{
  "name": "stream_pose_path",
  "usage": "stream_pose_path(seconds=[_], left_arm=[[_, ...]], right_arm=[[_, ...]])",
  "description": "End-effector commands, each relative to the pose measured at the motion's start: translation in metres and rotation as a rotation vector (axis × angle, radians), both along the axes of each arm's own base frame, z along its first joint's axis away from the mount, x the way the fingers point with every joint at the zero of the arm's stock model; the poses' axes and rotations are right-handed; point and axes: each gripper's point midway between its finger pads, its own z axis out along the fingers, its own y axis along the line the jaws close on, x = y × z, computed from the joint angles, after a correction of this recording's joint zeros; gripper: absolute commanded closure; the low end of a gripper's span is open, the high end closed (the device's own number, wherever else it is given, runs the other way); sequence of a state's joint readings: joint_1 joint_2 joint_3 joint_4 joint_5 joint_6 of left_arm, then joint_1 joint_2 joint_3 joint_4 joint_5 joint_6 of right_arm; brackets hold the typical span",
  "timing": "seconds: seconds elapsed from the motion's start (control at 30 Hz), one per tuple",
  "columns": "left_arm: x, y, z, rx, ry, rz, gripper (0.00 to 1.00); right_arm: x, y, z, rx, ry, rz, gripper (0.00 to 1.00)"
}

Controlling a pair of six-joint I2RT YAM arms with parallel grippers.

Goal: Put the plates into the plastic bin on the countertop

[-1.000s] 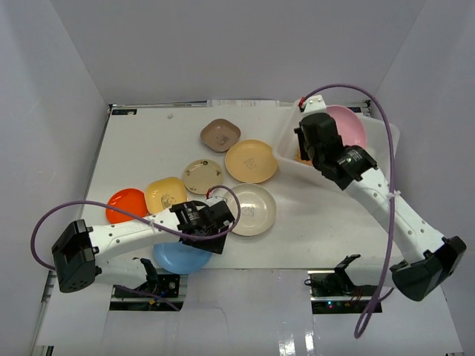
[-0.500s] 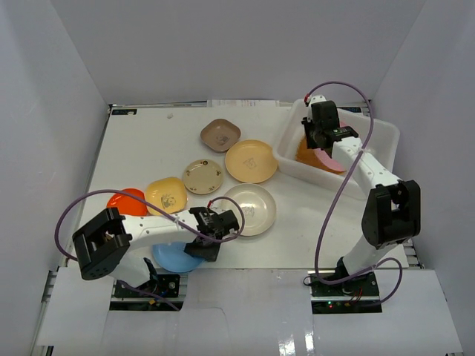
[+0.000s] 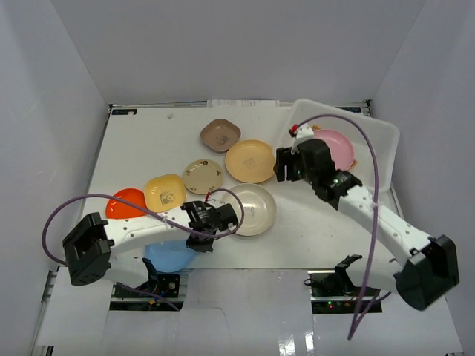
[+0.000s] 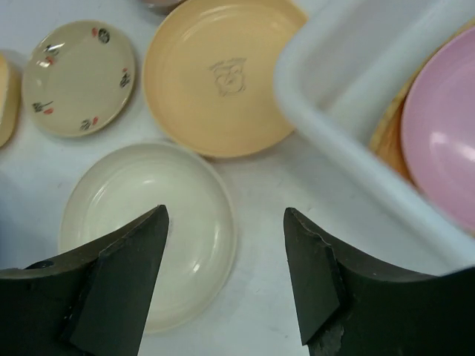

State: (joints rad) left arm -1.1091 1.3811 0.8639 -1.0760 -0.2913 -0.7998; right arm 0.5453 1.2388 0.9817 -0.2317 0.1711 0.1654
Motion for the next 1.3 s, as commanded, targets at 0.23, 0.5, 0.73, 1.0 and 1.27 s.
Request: stream_pose_path(seconds=[0.23,0.5,0.73,1.0,1.27], left_arm=[[0.054,-0.082,0.139,-0.362,-0.272,-0.057,1.0],[0.104,-0.128,0.212,-0.409,-0.481,-0.15,1.0],[0.14,-0.185,0.283,-0.532,-0.638,-0.23,1.0],[0.168,-0.235,0.375,-0.775,-0.84,-0.242,1.0],[0.168,-0.279,0.418,-0.972,-0.892,-0.321,1.0]], right_arm=[[-0.065,0.024,-0.09,0.273,0.19,-0.054,0.23],[-0.074,0.033,-0.153,0.288,0.333,-0.078,0.46],[-0.08,0.023,-0.14,0.317,0.288,-0.1,0.92],[-0.076,-0.059,-0.032,0.29,-0.067,-0.33,0.92],[-0.013,-0.139,0.068,0.22,-0.276,-0.601,0.92]])
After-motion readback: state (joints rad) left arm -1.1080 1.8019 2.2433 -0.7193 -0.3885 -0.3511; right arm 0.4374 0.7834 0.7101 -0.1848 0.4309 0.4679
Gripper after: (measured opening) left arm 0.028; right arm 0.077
